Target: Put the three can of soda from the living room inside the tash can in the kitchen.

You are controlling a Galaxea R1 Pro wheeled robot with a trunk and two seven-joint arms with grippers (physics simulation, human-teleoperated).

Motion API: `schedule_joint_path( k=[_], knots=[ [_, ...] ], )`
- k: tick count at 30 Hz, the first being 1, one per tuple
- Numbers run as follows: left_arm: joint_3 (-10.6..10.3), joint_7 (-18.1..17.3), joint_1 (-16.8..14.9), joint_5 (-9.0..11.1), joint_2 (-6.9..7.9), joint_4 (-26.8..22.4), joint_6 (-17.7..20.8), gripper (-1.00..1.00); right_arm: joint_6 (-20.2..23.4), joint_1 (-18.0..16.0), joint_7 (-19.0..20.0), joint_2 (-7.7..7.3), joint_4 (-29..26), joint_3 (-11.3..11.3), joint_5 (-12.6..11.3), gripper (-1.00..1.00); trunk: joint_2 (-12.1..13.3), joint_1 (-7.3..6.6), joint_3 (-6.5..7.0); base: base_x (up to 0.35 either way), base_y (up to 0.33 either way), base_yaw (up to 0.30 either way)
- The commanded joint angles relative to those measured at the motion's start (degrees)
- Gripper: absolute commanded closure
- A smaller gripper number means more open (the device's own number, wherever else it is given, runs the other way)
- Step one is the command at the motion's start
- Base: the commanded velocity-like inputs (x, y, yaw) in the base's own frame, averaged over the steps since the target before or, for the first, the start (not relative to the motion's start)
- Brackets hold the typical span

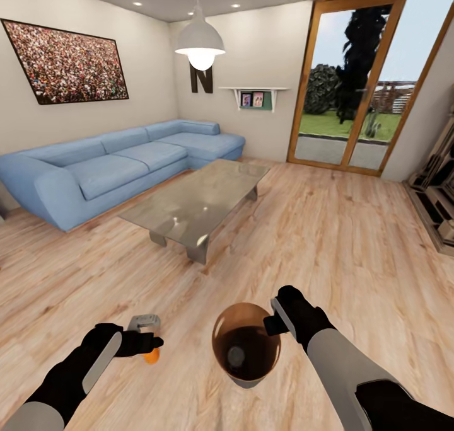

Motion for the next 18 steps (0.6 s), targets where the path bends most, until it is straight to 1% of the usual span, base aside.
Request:
schedule_joint_path(
  k=[1, 15, 18],
  knots=[
    [-0.03, -0.01, 0.00, -0.03, -0.08, -0.16, -0.04, -1.00, -0.02, -0.02, 0.27, -0.02, -0.01, -0.16, -1.53, 1.00, 0.00, 0.00, 0.01, 0.119, 0.095, 0.000],
    [-0.33, 0.28, -0.01, -0.14, -0.29, -0.22, -0.10, -1.00, -0.06, -0.02, -0.03, 0.30, -0.02, 0.23, -1.47, 1.00, 0.00, 0.00, 0.11, 0.016, 0.013, 0.000],
    [-0.39, 0.29, -0.01, -0.15, -0.30, -0.12, -0.11, -1.00, -0.05, -0.02, -0.03, 0.34, -0.02, 0.24, -1.47, 1.00, 0.00, 0.00, 0.18, 0.000, 0.078, 0.000]
  ],
)
